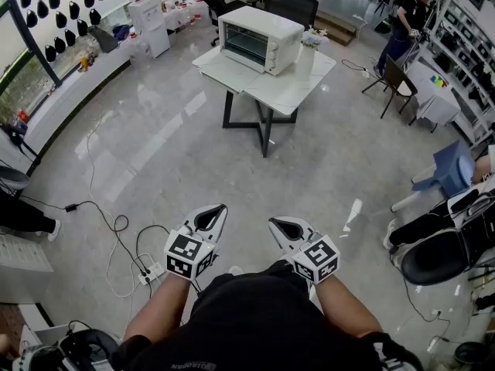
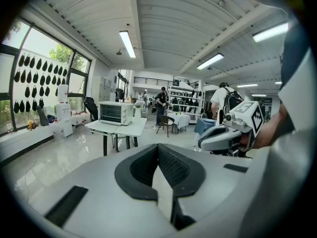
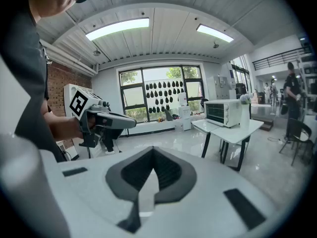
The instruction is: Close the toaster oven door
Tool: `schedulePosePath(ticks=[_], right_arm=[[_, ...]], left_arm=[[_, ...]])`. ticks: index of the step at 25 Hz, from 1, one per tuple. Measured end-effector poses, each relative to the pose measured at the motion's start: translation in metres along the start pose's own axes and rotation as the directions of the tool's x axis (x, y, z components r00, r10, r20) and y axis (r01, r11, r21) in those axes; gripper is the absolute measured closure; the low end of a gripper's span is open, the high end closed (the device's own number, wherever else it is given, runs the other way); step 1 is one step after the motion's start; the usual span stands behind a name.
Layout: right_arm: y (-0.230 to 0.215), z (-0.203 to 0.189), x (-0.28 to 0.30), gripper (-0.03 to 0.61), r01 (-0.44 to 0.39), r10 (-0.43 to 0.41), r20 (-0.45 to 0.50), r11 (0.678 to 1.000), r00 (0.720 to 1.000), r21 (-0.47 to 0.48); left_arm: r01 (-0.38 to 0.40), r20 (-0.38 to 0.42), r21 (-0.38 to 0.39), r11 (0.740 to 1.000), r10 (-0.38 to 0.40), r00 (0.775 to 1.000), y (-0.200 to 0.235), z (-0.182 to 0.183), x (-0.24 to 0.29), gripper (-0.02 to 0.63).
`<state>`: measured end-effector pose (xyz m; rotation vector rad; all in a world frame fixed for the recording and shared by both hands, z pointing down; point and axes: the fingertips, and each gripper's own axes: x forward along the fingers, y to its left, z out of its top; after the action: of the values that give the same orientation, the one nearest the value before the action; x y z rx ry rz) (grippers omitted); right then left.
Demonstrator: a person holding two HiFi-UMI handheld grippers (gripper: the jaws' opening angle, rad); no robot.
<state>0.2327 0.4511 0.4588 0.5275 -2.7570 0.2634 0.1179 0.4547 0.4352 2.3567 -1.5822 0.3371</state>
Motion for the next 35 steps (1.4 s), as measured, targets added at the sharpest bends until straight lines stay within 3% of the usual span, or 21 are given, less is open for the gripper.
schedulePosePath(ticks=[13, 16, 20, 35], right_arm=[[0.007, 0.006, 0.004, 0.578, -0.018, 0.018, 0.005, 1.0, 1.0, -0.006], [0.009, 0.008, 0.006, 0.578, -0.033, 0.032, 0.029, 0.999, 0.999, 0.038], [0.015, 0.004, 0.011, 0.577, -0.032, 0.032, 0.021, 0.999, 0.999, 0.023], [0.02, 0.008, 0.042, 0.577, -0.052, 0.052, -0.001, 0.998, 0.999, 0.034]], left_arm=[[0.013, 0.005, 0.021, 1.0, -0.014, 1.0, -0.001, 0.006, 0.0, 0.611], [0.016, 0.005, 0.004, 1.0, -0.016, 1.0, 0.001, 0.004, -0.001, 0.611], [0.024, 0.003, -0.044, 0.999, -0.024, 1.0, 0.005, -0.004, -0.004, 0.611], [0.008, -0.026, -0.073, 0.997, -0.01, 1.0, 0.033, -0.018, -0.007, 0.611]])
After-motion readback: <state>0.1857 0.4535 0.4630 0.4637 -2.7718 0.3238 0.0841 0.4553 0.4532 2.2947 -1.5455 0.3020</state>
